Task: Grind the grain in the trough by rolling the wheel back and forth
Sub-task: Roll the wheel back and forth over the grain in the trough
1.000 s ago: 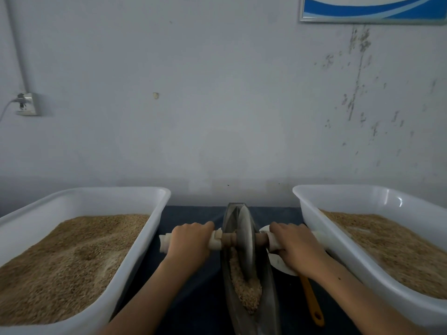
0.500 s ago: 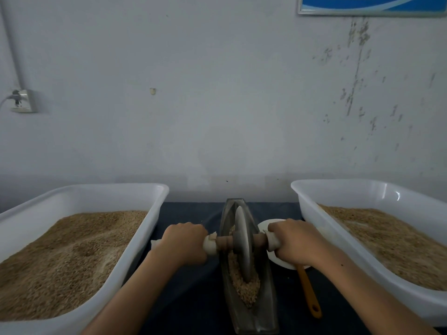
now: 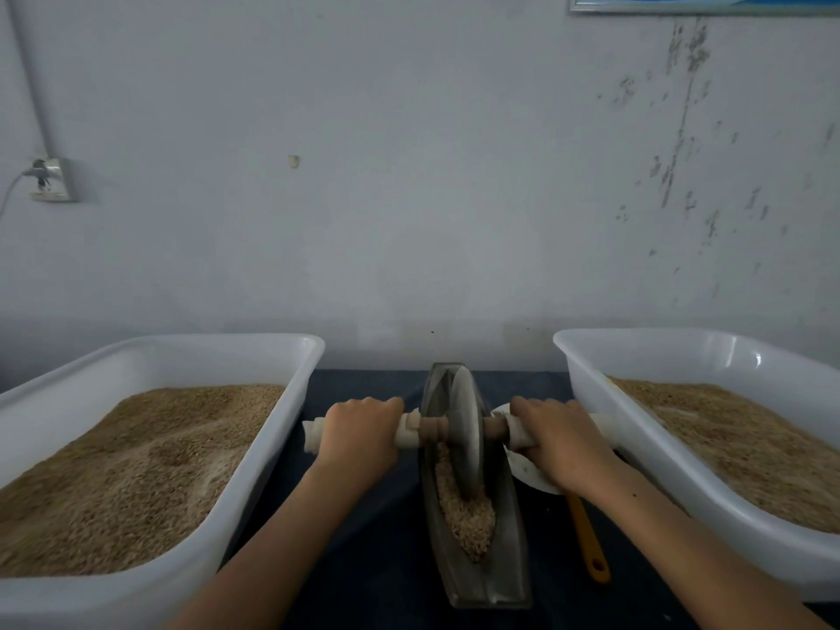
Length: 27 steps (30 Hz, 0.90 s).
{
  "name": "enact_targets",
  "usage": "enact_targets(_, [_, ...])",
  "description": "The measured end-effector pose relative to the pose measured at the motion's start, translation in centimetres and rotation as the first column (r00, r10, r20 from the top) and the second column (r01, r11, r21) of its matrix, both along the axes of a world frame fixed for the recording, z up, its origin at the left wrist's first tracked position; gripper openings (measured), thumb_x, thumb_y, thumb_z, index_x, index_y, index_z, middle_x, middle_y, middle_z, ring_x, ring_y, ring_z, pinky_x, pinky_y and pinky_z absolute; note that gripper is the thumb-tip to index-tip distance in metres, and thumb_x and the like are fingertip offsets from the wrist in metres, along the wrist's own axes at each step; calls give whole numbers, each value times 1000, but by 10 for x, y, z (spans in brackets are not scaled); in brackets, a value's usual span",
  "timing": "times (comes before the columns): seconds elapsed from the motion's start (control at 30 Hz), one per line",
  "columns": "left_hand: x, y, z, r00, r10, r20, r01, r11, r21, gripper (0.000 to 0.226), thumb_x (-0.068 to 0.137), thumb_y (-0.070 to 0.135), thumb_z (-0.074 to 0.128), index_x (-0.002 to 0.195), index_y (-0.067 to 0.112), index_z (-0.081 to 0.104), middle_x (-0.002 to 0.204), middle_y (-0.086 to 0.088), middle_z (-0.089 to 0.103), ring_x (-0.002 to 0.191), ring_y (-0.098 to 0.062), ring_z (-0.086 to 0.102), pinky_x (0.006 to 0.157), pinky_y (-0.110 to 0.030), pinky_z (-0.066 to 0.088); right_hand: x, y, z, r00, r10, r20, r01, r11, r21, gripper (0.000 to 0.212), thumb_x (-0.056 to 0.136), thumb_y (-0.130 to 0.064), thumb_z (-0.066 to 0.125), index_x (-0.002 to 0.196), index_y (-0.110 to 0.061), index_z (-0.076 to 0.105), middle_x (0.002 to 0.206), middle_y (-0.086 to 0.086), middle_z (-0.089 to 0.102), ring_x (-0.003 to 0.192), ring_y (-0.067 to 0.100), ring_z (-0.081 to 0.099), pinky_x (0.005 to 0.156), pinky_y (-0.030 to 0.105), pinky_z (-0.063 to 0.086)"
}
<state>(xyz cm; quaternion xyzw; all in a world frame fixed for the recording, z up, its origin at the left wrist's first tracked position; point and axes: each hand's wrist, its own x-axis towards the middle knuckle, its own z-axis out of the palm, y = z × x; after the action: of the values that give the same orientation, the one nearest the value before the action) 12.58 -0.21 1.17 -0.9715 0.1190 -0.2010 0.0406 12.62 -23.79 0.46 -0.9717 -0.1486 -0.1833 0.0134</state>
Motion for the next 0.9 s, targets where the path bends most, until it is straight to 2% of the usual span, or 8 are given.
enact_targets(0.1, [0, 3, 6, 991, -10, -131, 12, 1000, 13, 15, 87, 32, 57, 100, 24, 56, 95, 5, 63, 86, -13, 59, 74, -27, 43, -5, -1, 10, 993, 15, -113, -14, 1000, 6, 15, 88, -20, 54, 89, -30, 43, 85, -12, 52, 79, 10, 47, 69, 26, 31])
enact_targets(0.2, [-2, 6, 12, 970, -22, -241, 32, 999, 40, 16, 84, 33, 62, 97, 23, 59, 87, 6, 59, 80, -11, 56, 72, -27, 41, -10, 0, 23, 958, 0, -285, -3, 1000, -11, 17, 83, -17, 58, 91, -29, 48, 85, -9, 52, 81, 12, 51, 63, 24, 33])
enact_targets(0.33, [-2, 5, 15, 967, -12, -254, 30, 997, 68, 20, 83, 33, 62, 101, 23, 60, 90, 5, 61, 83, -13, 58, 72, -27, 41, -12, -1, 29, 918, 7, -397, -11, 1000, -9, 18, 83, -18, 59, 90, -29, 47, 85, -8, 53, 82, 13, 53, 56, 22, 33])
enact_targets(0.43, [-1, 3, 12, 984, -3, -177, 15, 997, 70, 19, 87, 31, 59, 104, 23, 58, 98, 3, 63, 89, -15, 60, 73, -27, 41, -10, -2, 23, 943, 25, -330, -15, 999, 34, 19, 86, -14, 56, 90, -28, 43, 85, -9, 50, 81, 11, 50, 56, 20, 28])
enact_targets(0.6, [4, 0, 0, 998, 27, -51, -27, 1000, -5, 16, 92, 27, 54, 105, 21, 47, 102, 3, 62, 91, -17, 60, 73, -27, 41, -3, -1, 3, 999, 38, 18, -38, 999, -25, 19, 90, -17, 53, 102, -28, 43, 106, -9, 54, 102, 15, 51, 82, 29, 33])
enact_targets(0.67, [5, 2, -5, 999, 22, -24, -23, 999, -38, 15, 93, 26, 53, 105, 21, 46, 102, 4, 62, 91, -15, 60, 77, -27, 43, 3, 2, -2, 996, 17, 88, -12, 998, -60, 23, 91, -16, 52, 110, -27, 45, 112, -9, 54, 105, 15, 49, 87, 31, 33])
enact_targets(0.8, [3, 5, -5, 1000, 5, -27, -6, 999, -45, 13, 93, 28, 52, 102, 22, 47, 99, 4, 62, 87, -14, 60, 74, -26, 42, 3, 2, 0, 997, 33, 73, -29, 998, -51, 21, 88, -19, 55, 105, -28, 44, 107, -9, 54, 102, 16, 50, 84, 31, 32])
enact_targets(0.9, [1, 3, 3, 995, 14, -94, -13, 1000, 8, 12, 89, 28, 55, 100, 23, 52, 97, 4, 63, 86, -15, 59, 72, -27, 42, -3, -3, 11, 991, 58, -120, -59, 998, -4, 21, 84, -19, 58, 94, -30, 42, 92, -10, 52, 92, 15, 54, 73, 28, 33])
